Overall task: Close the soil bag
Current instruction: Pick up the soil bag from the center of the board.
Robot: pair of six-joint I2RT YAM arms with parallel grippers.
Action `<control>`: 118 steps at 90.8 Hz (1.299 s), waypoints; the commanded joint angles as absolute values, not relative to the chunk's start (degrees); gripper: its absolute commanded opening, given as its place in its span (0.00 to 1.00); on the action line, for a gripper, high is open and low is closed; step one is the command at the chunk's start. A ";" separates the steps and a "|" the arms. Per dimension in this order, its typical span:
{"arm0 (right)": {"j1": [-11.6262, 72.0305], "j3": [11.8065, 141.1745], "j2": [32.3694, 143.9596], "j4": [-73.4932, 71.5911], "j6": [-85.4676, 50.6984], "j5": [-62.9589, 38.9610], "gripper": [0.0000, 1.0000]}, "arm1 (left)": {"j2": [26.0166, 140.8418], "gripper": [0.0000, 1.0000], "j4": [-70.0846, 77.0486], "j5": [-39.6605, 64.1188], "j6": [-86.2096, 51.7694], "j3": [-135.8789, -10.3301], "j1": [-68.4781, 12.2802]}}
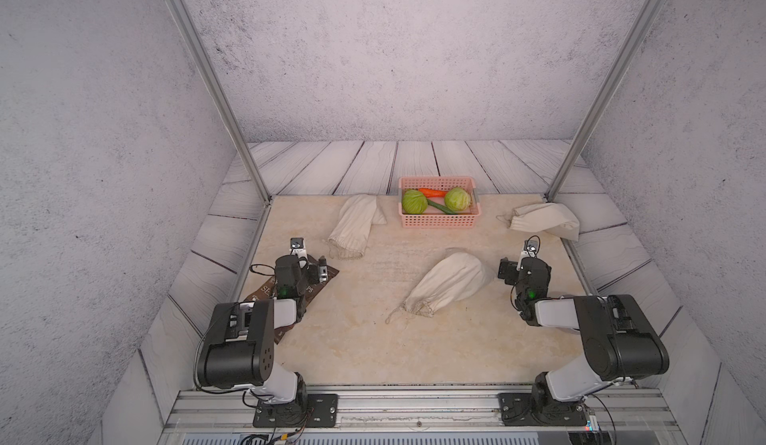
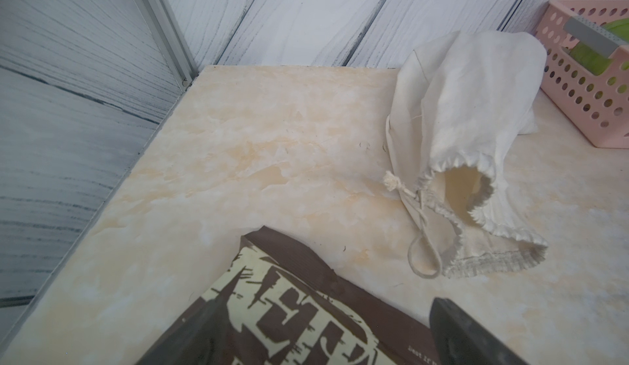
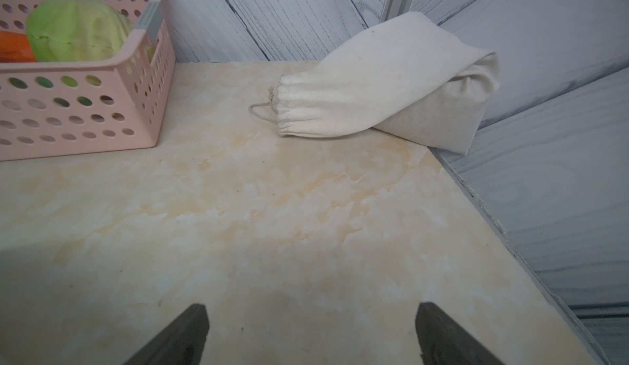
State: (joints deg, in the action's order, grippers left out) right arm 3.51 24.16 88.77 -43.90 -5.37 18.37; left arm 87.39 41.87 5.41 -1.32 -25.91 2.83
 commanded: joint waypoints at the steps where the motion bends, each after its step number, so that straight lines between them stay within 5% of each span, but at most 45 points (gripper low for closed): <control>1: 3.33 25.19 87.47 -43.39 -5.36 17.36 0.99 | 85.39 0.98 42.01 8.44 0.28 -26.65 3.01; 9: 3.33 25.99 85.70 -42.38 -2.18 11.00 0.99 | 79.20 0.98 33.76 6.93 -0.68 -28.66 2.91; 30: 3.47 37.60 71.92 -7.55 -7.46 5.61 0.99 | 68.89 0.98 23.09 6.18 -10.09 -32.02 0.02; 56: 8.35 43.19 61.21 18.08 -20.83 -6.22 0.99 | 65.66 0.99 9.22 1.96 -20.93 -38.32 -18.85; 74: 19.72 40.07 60.37 18.97 -27.08 -8.63 0.99 | 62.40 0.99 -0.08 -0.55 -22.41 -36.87 -30.12; 91: 22.38 34.77 70.72 1.67 -35.14 -12.32 0.98 | 60.43 0.99 -3.57 0.27 -20.91 -32.60 -35.98; 101: 22.29 36.67 78.12 -1.75 -35.07 -11.35 0.85 | 59.51 0.99 -4.32 2.03 -19.19 -30.24 -36.30; 112: 21.36 40.58 84.25 -2.84 -32.14 -7.32 0.37 | 61.00 1.00 -5.23 5.14 -16.46 -29.72 -36.76; 118: 20.10 42.20 87.21 -4.39 -30.29 -6.56 0.22 | 62.44 0.98 -4.49 7.43 -15.16 -30.16 -37.19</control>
State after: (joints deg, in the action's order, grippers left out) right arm 21.69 38.63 83.42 1.45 -32.73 -9.41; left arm 60.84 -4.40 3.27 -18.37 -29.95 -36.29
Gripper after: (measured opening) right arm 0.324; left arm 0.990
